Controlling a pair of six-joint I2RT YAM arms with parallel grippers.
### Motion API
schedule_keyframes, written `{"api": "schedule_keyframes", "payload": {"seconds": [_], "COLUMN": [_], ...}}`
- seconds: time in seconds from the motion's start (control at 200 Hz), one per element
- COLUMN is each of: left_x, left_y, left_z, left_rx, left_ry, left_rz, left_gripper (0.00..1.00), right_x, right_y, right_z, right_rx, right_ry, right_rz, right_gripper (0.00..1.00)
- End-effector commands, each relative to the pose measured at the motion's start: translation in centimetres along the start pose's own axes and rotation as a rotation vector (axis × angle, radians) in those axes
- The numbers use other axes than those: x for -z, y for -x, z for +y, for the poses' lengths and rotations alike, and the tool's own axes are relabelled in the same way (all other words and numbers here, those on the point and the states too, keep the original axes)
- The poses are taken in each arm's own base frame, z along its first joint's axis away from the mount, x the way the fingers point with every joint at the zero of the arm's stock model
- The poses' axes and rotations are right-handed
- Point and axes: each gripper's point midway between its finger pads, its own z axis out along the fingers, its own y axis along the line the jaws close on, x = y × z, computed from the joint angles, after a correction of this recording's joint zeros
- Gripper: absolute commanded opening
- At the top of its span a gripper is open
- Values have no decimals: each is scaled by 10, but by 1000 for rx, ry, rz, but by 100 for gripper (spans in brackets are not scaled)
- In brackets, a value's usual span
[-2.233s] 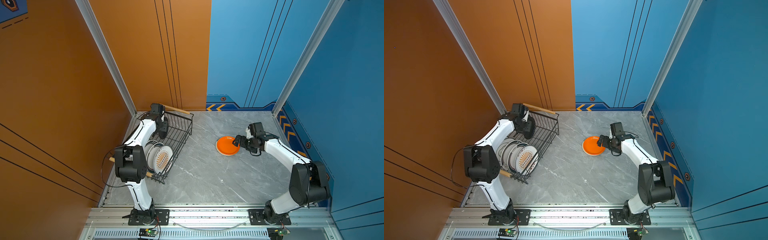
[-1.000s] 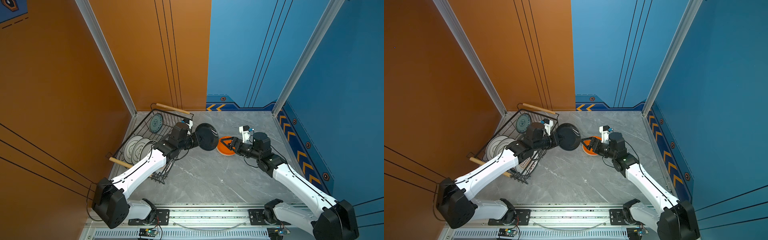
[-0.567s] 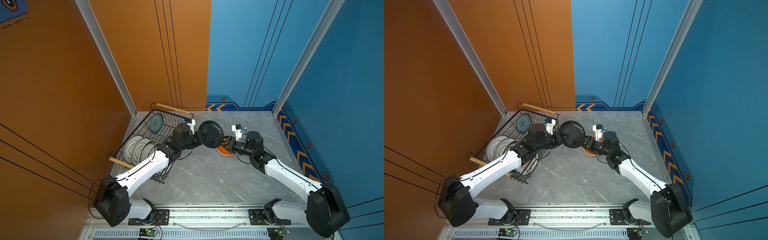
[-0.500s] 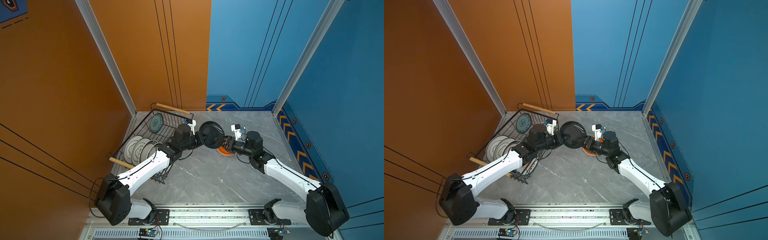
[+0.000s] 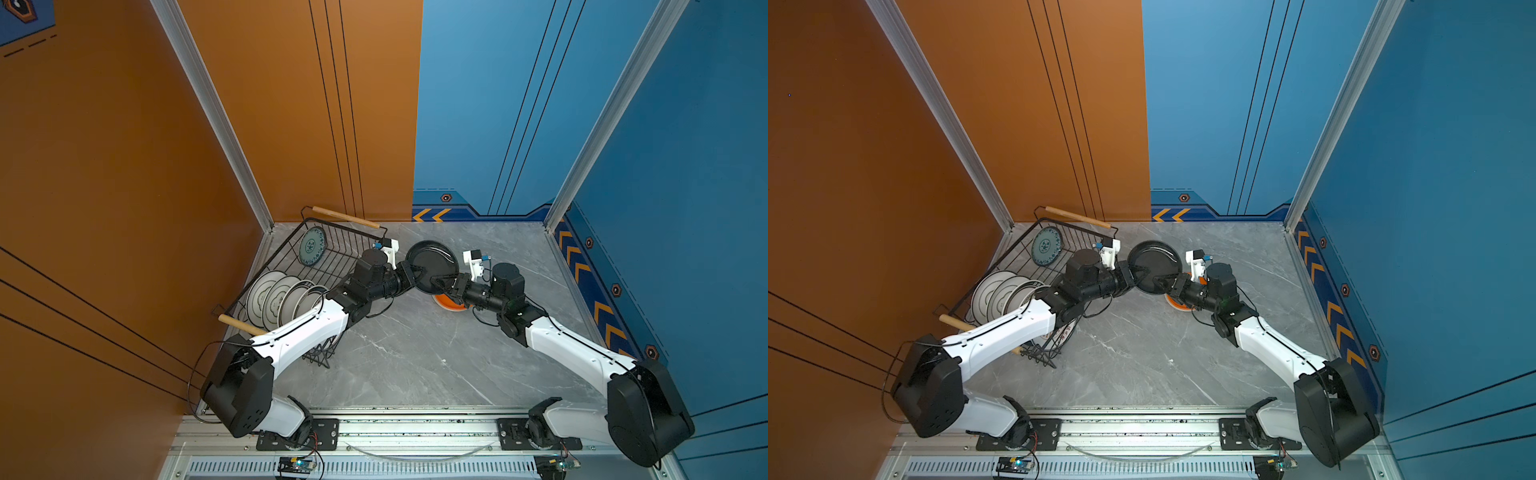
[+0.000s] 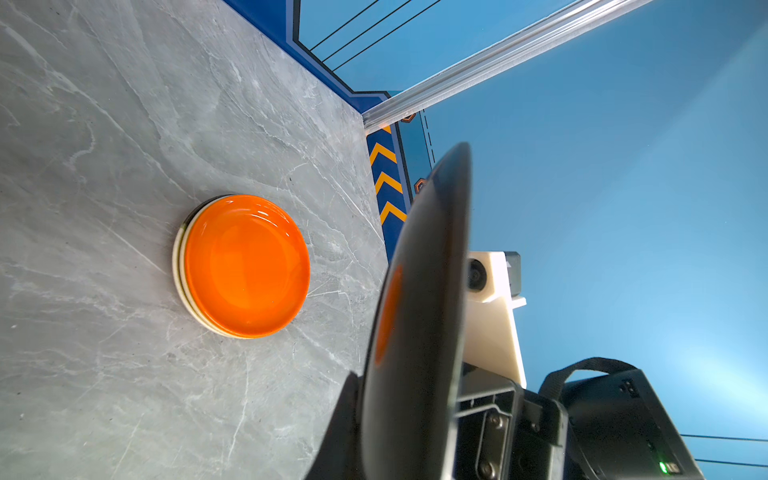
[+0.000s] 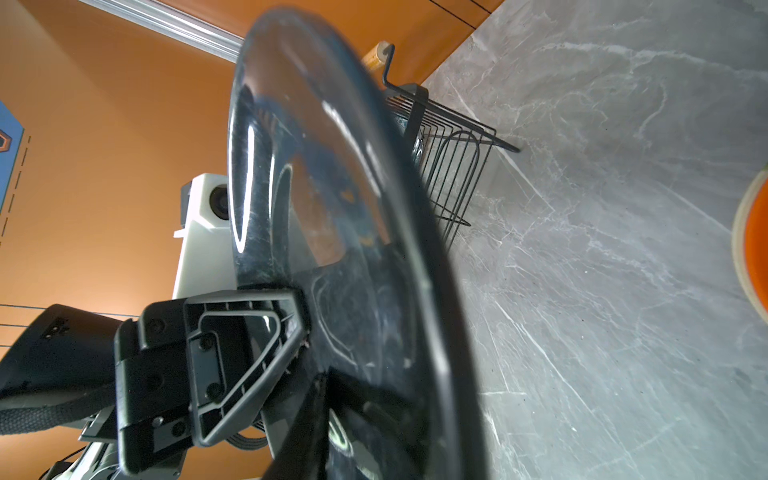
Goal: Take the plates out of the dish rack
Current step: 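Grasp the dark grey plate with the right gripper while the left holds it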
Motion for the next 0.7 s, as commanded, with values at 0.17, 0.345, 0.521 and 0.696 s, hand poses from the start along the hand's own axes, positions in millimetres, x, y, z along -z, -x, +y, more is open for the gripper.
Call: {"api": "schedule_keyframes", "payload": {"seconds": [0.17, 0.345, 0.521, 0.696], "left_x": [-12, -14, -12, -13], "left_y": [-30, -27, -27, -24], "left_z": [-1, -12, -11, -8], "left_rx": [-34, -51, -57, -65], "left_ry": [-7, -27, -26, -10], "left_rz": [101, 96, 92, 85], "left_gripper": [1, 3, 13, 23], "right_x": [0, 2, 5, 9], "right_y": [-3, -3, 0, 5], "right_z": [21, 21, 20, 23], "right_rx": [92, 93, 95, 100], "right_ry": [67, 64, 56, 60], "right_rz": [9, 6, -5, -17], "right_gripper": [11, 5, 0, 0]}}
